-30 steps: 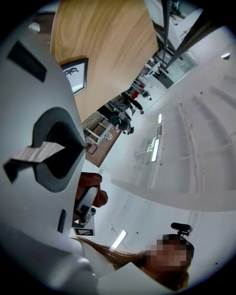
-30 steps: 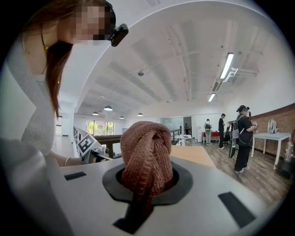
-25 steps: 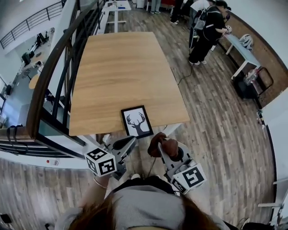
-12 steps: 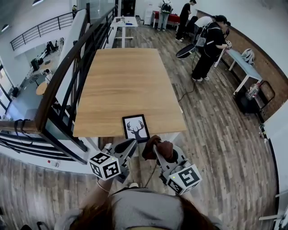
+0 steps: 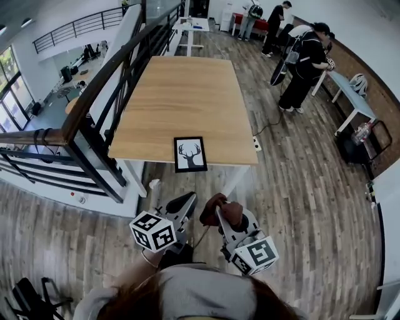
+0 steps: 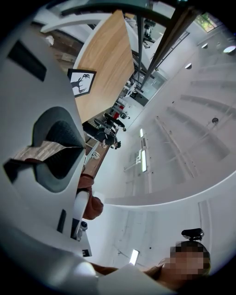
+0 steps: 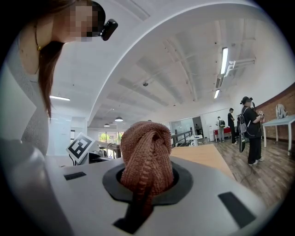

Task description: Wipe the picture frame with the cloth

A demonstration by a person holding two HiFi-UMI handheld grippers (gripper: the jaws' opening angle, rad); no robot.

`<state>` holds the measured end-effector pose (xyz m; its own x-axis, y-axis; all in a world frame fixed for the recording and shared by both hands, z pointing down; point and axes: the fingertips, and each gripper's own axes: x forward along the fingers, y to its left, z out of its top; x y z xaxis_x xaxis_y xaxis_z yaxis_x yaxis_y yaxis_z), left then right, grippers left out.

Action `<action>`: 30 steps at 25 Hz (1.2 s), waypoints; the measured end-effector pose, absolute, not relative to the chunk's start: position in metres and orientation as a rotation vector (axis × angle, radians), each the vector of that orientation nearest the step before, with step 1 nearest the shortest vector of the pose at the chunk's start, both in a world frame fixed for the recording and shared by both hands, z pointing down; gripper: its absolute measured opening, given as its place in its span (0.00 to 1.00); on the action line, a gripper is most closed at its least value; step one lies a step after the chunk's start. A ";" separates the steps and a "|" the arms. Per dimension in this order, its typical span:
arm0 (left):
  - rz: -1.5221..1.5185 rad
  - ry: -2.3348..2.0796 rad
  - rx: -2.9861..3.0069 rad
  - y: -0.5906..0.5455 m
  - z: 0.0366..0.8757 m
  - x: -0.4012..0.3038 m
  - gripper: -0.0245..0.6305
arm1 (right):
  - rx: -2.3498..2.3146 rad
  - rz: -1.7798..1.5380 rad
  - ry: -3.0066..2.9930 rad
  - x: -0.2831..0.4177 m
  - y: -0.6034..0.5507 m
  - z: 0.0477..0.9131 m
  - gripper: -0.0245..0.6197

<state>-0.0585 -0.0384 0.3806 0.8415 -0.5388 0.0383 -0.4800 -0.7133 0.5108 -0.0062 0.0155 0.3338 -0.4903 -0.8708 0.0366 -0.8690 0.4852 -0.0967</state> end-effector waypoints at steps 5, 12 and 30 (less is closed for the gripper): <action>-0.213 -0.913 2.491 0.010 0.380 -0.069 0.05 | -1.552 -0.116 2.715 -0.006 0.063 0.339 0.11; -0.211 -1.083 2.472 0.065 0.382 -0.078 0.05 | -1.507 -0.087 2.696 -0.011 0.111 0.332 0.11; -0.223 -1.130 2.484 0.095 0.372 -0.075 0.05 | -1.489 -0.111 2.736 -0.020 0.139 0.340 0.11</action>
<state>-0.0753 0.0950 0.3718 0.6603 -0.7507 0.0202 -0.6869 -0.5929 0.4203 -0.0195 0.1393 0.3402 -0.5433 -0.8395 0.0121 -0.8377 0.5410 -0.0742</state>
